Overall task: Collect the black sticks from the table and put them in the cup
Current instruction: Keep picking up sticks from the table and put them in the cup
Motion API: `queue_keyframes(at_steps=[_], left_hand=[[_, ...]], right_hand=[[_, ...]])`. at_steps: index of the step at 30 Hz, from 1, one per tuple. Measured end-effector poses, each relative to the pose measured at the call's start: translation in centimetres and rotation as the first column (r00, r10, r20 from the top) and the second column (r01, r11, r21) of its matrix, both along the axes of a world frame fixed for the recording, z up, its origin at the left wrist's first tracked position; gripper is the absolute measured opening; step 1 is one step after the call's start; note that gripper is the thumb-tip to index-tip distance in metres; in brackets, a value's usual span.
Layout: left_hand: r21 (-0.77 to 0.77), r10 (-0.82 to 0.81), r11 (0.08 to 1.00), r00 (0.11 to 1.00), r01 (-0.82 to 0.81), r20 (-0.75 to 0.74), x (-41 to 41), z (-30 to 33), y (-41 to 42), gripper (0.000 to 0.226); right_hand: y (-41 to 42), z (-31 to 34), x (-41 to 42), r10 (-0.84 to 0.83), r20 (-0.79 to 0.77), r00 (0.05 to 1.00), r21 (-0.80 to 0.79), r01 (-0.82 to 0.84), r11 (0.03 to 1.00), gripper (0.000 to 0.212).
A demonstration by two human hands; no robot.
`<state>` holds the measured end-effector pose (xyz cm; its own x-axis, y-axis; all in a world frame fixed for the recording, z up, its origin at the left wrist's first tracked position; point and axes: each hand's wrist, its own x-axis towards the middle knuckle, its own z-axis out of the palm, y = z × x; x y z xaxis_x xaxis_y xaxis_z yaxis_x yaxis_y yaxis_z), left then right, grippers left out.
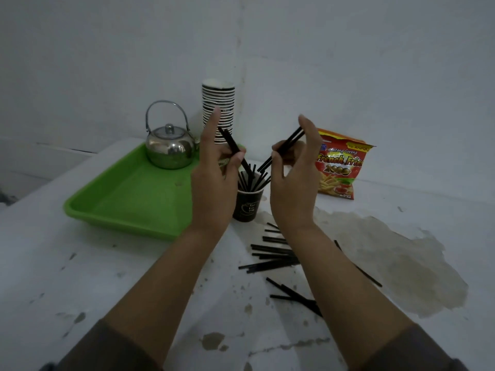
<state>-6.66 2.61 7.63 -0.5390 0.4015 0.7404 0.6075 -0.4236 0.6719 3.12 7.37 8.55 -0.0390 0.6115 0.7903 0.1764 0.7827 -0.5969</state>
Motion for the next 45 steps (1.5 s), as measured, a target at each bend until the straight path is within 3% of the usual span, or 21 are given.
queue_keyframes(at_steps=[8, 13, 19, 23, 27, 30, 38, 45], left_hand=[[-0.179, -0.03, 0.984, 0.981, -0.004, -0.191, -1.4, -1.0, 2.3, 0.062], [-0.29, -0.051, 0.956, 0.948, -0.045, -0.315, -1.6, -2.2, 2.8, 0.05], [-0.386, -0.046, 0.904, 0.854, -0.185, -0.517, -1.6, -2.7, 2.7, 0.032], [-0.381, -0.043, 0.906, 0.854, -0.185, -0.518, -1.0, -2.1, 2.4, 0.036], [-0.254, -0.011, 0.957, 0.86, -0.138, -0.51, 0.9, -1.4, 0.6, 0.032], [-0.224, -0.084, 0.974, 0.851, -0.041, -0.519, 3.2, -2.2, -1.1, 0.03], [-0.427, -0.354, 0.898, 0.748, 0.104, -0.561, 7.6, -5.5, -3.6, 0.025], [-0.594, -0.54, 0.781, 0.686, 0.194, -0.487, 7.9, -7.1, -4.4, 0.024]], right_hand=[[1.3, -2.0, -1.8, -0.128, 0.221, 0.967, -0.048, 0.142, 0.989, 0.06], [1.6, -3.5, -1.6, -0.164, 0.446, 0.88, 0.014, 0.177, 0.984, 0.022], [1.8, -4.2, -0.5, -0.09, 0.477, 0.874, -0.05, 0.129, 0.99, 0.028], [1.1, -3.7, 0.8, -0.059, 0.451, 0.891, -0.078, 0.105, 0.991, 0.033], [-0.4, -3.3, 3.5, -0.049, 0.41, 0.911, -0.09, 0.094, 0.991, 0.032], [-1.9, -3.7, 6.3, -0.041, 0.427, 0.903, -0.096, 0.091, 0.991, 0.027], [-5.3, -6.2, 13.3, -0.009, 0.532, 0.847, -0.163, 0.113, 0.98, 0.023], [-5.0, -6.4, 16.7, -0.005, 0.651, 0.759, -0.247, 0.217, 0.944, 0.019]])
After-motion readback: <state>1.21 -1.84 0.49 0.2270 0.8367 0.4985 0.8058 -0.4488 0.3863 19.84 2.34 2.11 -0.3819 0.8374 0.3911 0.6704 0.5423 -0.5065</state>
